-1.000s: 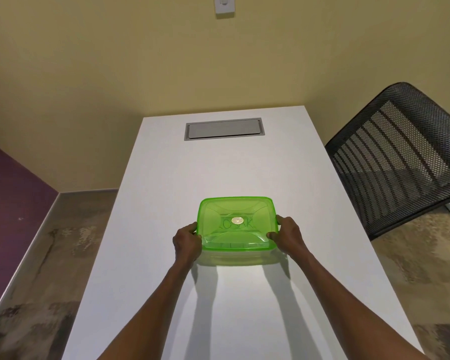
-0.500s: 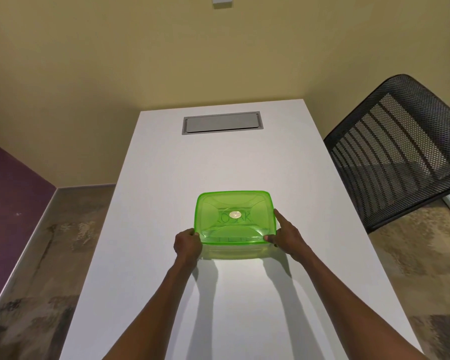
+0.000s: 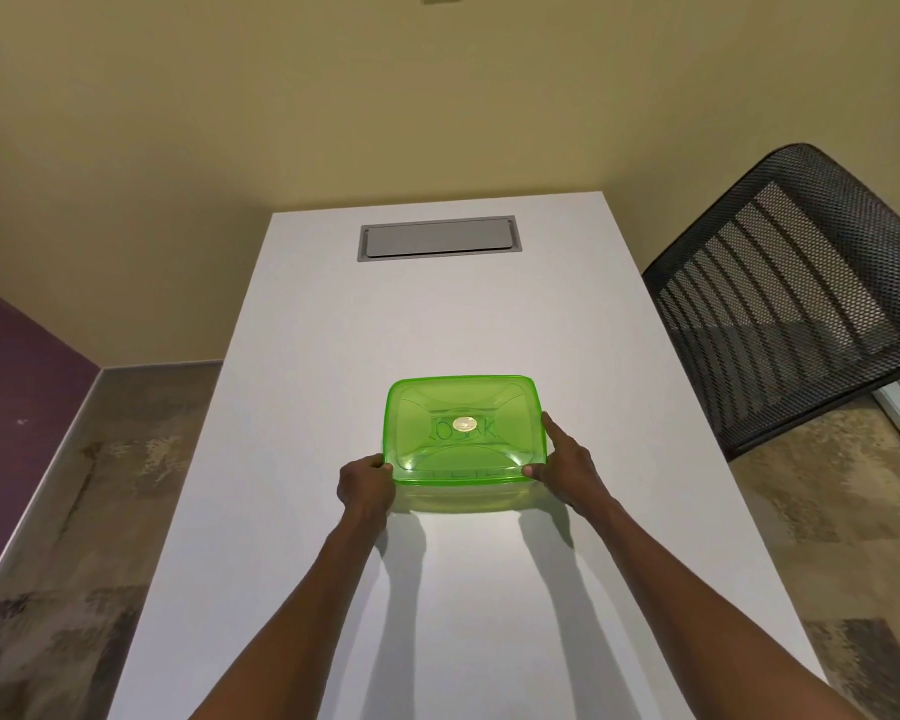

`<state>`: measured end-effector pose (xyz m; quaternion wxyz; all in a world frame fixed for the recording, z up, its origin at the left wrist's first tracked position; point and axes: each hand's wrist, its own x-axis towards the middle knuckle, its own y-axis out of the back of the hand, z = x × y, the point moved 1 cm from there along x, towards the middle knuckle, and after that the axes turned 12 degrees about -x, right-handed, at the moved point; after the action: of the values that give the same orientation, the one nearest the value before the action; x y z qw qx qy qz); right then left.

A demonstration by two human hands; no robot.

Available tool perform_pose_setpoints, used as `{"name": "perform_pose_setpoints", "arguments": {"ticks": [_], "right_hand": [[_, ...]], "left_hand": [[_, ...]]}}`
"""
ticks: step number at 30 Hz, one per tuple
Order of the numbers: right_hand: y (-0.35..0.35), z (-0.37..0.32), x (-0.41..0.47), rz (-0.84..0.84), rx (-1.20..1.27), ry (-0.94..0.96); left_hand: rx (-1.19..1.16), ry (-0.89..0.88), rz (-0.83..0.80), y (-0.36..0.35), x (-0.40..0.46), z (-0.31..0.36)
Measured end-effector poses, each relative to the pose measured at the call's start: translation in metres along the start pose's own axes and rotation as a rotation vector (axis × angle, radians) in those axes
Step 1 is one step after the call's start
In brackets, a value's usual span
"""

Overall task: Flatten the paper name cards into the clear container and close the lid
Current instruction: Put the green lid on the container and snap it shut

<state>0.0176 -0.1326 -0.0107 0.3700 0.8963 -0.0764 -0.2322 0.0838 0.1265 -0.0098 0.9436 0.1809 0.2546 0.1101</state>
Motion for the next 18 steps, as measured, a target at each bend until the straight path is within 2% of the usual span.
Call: {"name": "perform_pose_setpoints", "arguments": {"ticks": [5,9,12,15,18], "right_hand": [[-0.003,0.01,0.007,-0.037,0.069,-0.029],[0.002,0.017,0.012,-0.115,0.19,-0.158],[0.014,0.018,0.021,-0.109,0.25,-0.251],[0.026,0.017,0.038,-0.024,0.232,-0.258],[0.036,0.011,0.056,0.054,0.168,-0.233]], "left_hand": [[0.146,-0.115,0.017,-0.004,-0.008,0.005],[0.167,-0.136,0.091,-0.011,-0.018,0.013],[0.181,-0.419,0.087,-0.025,-0.022,0.021],[0.357,-0.598,-0.097,-0.048,-0.027,0.033],[0.432,-0.717,-0.306,-0.07,-0.032,0.044]]}}
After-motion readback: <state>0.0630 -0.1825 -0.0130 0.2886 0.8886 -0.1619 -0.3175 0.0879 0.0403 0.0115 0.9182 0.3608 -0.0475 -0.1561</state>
